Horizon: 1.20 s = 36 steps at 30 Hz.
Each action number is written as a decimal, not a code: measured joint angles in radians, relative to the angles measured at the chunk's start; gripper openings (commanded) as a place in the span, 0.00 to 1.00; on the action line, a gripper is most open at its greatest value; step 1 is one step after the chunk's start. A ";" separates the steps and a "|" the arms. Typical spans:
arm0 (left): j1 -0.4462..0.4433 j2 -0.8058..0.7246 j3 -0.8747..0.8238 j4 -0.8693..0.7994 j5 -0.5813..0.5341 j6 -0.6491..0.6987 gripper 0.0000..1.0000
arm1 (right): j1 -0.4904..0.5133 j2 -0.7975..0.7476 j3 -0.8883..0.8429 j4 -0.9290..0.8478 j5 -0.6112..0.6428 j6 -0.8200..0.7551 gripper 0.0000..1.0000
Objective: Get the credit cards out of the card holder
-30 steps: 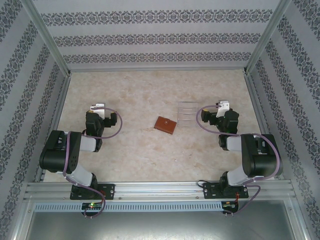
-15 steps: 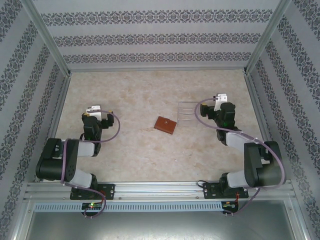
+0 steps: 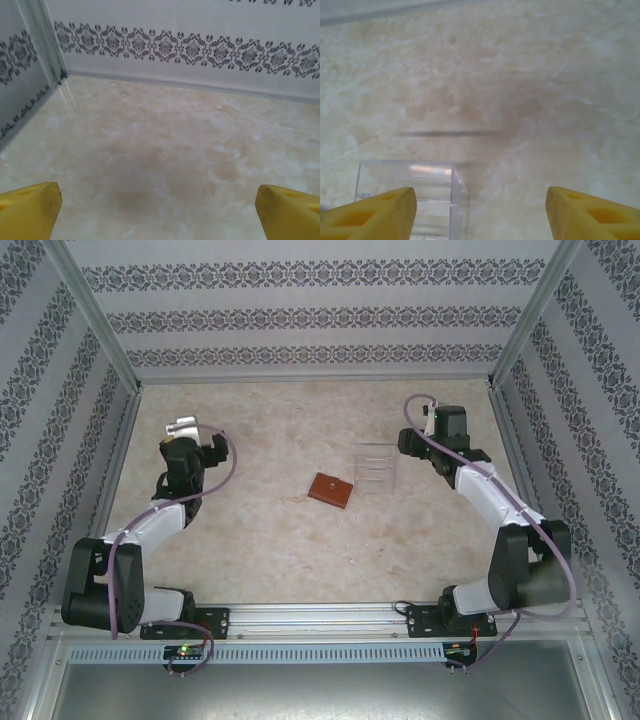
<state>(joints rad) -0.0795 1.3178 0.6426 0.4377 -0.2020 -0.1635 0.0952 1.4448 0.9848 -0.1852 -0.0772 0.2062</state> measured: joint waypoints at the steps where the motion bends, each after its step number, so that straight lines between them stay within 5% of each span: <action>1: 0.000 0.000 0.033 -0.045 0.006 -0.031 1.00 | 0.003 0.019 0.025 -0.031 -0.014 0.007 0.63; 12: -0.052 0.106 0.273 -0.425 0.200 -0.309 1.00 | 0.053 0.265 0.232 -0.244 -0.053 0.050 0.39; 25: -0.253 0.397 0.481 -0.596 0.466 -0.343 0.93 | 0.053 0.439 0.347 -0.290 -0.048 0.050 0.22; 36: -0.383 0.734 0.900 -0.809 0.583 -0.316 0.85 | 0.061 0.439 0.347 -0.295 -0.044 0.054 0.09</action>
<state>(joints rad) -0.4629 2.0514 1.5429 -0.3710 0.3805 -0.4793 0.1558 1.8835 1.3315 -0.4805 -0.1211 0.2600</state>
